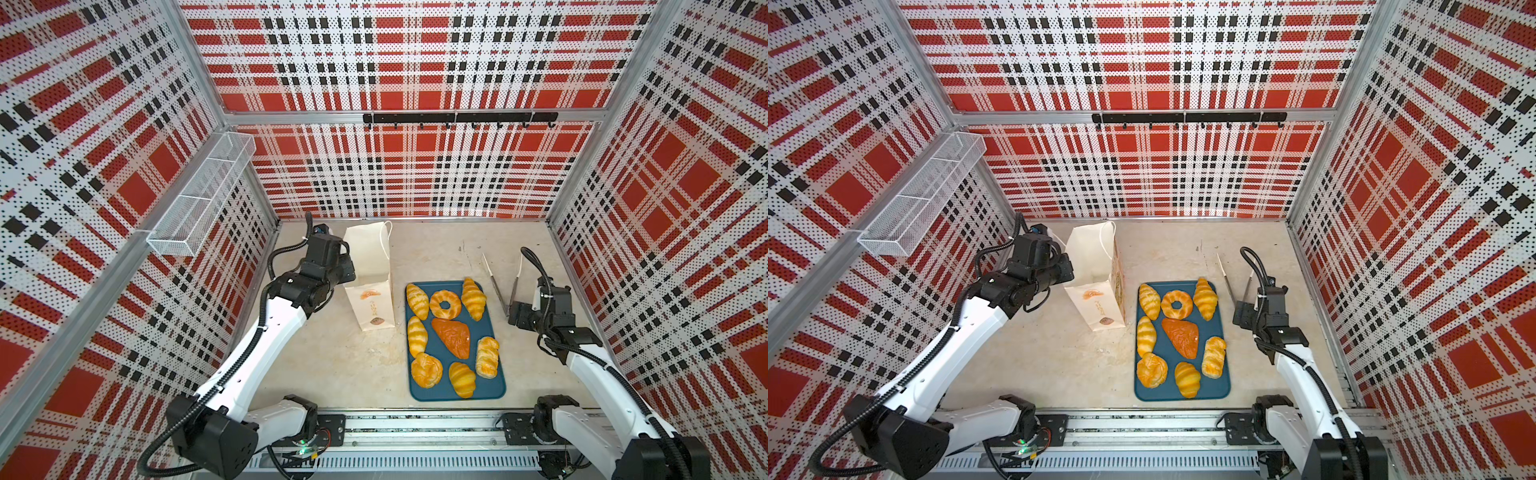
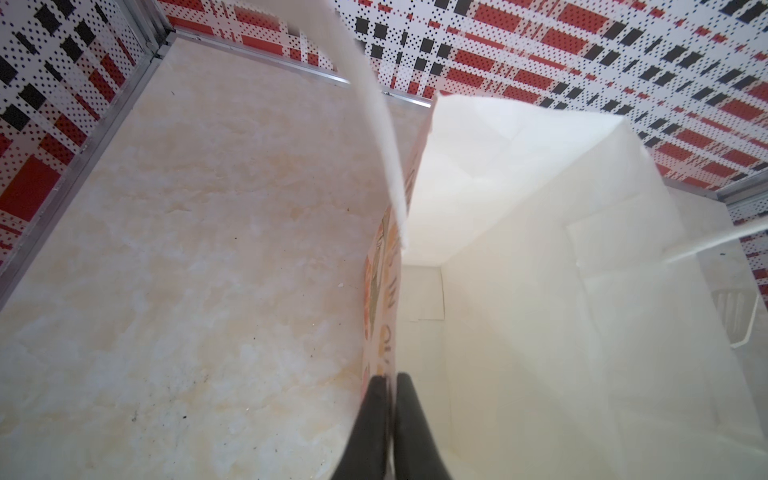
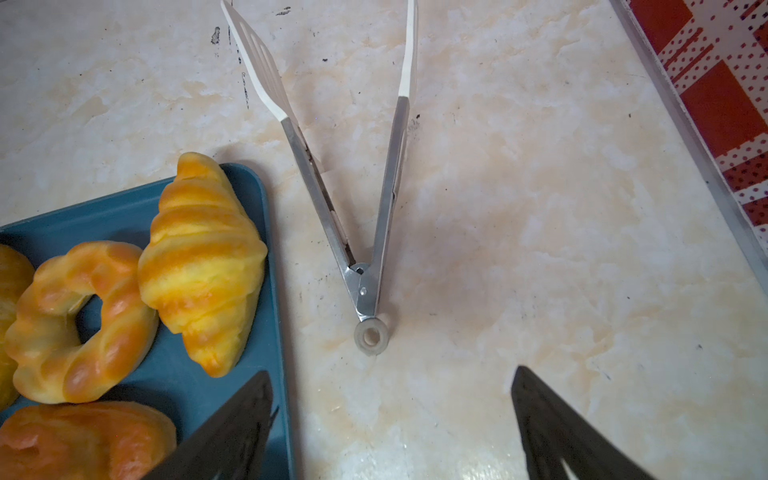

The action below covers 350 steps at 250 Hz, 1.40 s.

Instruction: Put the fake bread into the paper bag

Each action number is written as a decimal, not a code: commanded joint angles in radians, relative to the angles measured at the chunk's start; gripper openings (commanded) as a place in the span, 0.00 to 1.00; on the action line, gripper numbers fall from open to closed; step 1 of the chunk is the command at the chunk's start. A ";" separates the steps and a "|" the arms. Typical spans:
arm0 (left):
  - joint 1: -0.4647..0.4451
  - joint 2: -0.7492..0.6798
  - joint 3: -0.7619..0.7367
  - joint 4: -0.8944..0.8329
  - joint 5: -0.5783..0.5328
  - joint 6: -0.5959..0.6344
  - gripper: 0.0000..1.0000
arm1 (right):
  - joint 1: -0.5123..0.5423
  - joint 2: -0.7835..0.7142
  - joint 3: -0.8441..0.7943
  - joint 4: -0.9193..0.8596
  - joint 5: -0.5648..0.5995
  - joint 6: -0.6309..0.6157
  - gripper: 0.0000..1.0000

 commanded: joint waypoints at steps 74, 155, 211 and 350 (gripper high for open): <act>-0.026 -0.065 0.017 0.034 -0.030 -0.029 0.66 | 0.003 0.097 0.068 0.067 0.040 0.009 0.87; -0.204 -0.223 -0.046 0.056 -0.243 0.031 1.00 | 0.003 0.316 0.174 0.095 0.113 0.030 0.78; -0.400 -0.308 -0.107 0.071 -0.444 0.100 1.00 | 0.001 0.508 0.285 0.071 0.116 0.024 0.71; -0.725 -0.308 -0.202 0.227 -0.762 0.265 0.99 | -0.039 0.730 0.449 0.027 0.042 0.035 0.54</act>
